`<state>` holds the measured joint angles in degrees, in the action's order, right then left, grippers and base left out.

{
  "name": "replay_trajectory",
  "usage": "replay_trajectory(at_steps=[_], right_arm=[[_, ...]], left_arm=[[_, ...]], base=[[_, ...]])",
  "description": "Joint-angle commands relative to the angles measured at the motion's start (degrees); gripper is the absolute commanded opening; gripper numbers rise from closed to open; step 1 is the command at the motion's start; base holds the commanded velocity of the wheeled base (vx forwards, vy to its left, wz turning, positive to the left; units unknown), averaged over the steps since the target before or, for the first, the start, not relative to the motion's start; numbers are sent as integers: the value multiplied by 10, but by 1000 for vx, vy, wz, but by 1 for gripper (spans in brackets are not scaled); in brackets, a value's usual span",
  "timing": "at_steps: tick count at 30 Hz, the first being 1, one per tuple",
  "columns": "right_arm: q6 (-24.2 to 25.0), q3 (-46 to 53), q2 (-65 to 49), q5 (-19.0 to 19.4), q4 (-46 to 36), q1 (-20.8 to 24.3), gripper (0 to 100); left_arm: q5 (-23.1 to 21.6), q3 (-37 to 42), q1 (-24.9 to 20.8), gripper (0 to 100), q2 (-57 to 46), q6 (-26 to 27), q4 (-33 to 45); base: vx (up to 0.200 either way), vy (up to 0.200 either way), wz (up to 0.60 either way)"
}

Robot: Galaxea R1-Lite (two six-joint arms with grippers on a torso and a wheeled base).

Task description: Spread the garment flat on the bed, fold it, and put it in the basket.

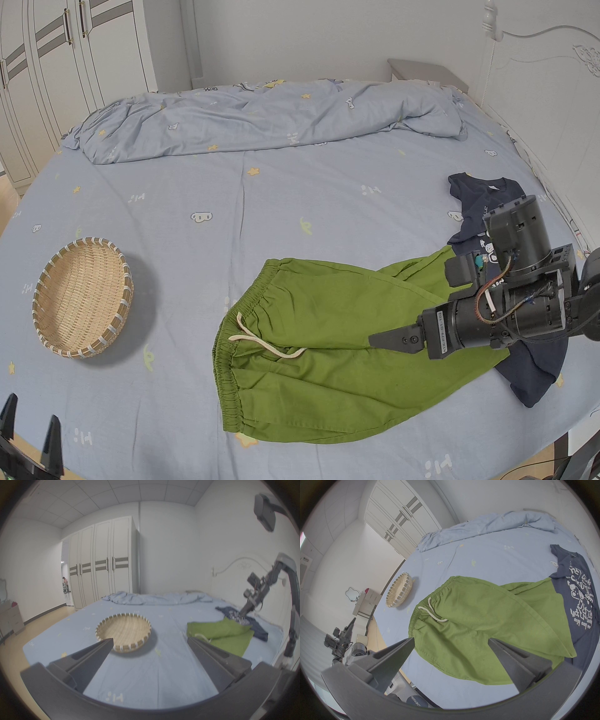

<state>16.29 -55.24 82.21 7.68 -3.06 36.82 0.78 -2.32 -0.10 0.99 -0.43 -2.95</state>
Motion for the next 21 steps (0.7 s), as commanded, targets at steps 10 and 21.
replay_trajectory(at_steps=[10,21], right_arm=[[20,33,-57,30,10,-95,100],[28,83,-89,53,14,-187,100]], left_arm=[[-291,-385,-73,100,408,-274,196],[-430,-370,-101,100,766,-272,88]], base=[[0,0,0],[0,0,0]])
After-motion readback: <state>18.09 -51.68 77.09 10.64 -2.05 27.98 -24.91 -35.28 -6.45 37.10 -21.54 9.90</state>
